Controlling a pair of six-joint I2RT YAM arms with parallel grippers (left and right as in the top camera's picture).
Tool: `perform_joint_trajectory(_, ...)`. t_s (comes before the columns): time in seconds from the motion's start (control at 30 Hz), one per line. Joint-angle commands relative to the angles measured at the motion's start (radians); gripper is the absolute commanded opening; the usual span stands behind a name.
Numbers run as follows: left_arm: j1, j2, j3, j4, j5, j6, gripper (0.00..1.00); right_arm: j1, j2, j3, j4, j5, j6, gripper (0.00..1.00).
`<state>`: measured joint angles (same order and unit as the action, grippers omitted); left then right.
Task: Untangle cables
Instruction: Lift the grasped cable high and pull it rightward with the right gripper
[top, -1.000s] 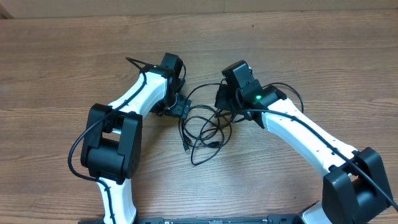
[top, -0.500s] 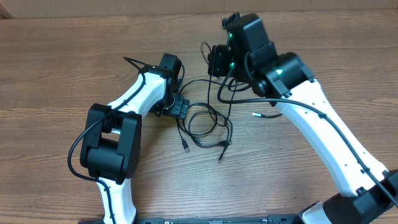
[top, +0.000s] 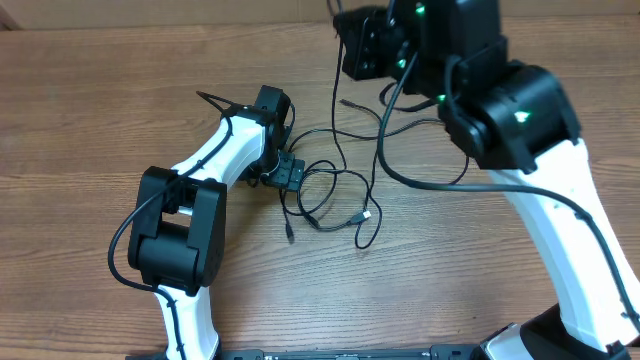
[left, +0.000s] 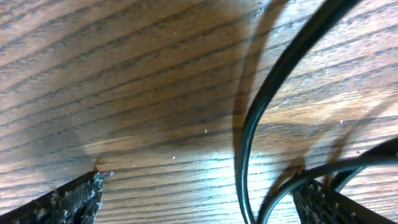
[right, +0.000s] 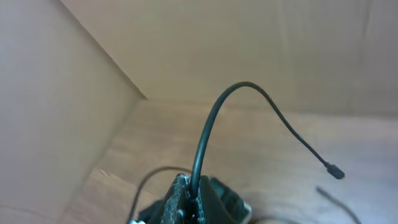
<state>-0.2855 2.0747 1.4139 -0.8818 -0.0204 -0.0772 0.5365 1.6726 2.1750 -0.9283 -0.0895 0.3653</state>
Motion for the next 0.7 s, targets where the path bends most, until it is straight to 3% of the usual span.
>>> perform_joint_trajectory(0.0,0.013,0.097,-0.066,0.008,-0.032,-0.017,0.99,-0.007,-0.05,0.081,0.006,0.003,-0.088,0.04)
perform_joint_trajectory(0.27,0.013,0.097,-0.069,0.009,-0.034,-0.018,1.0,-0.007,-0.1,0.188,0.017,0.227,-0.197,0.04)
perform_joint_trajectory(0.67,0.013,0.097,-0.069,0.013,-0.035,-0.024,1.0,-0.007,-0.207,0.192,0.207,0.542,-0.382,0.04)
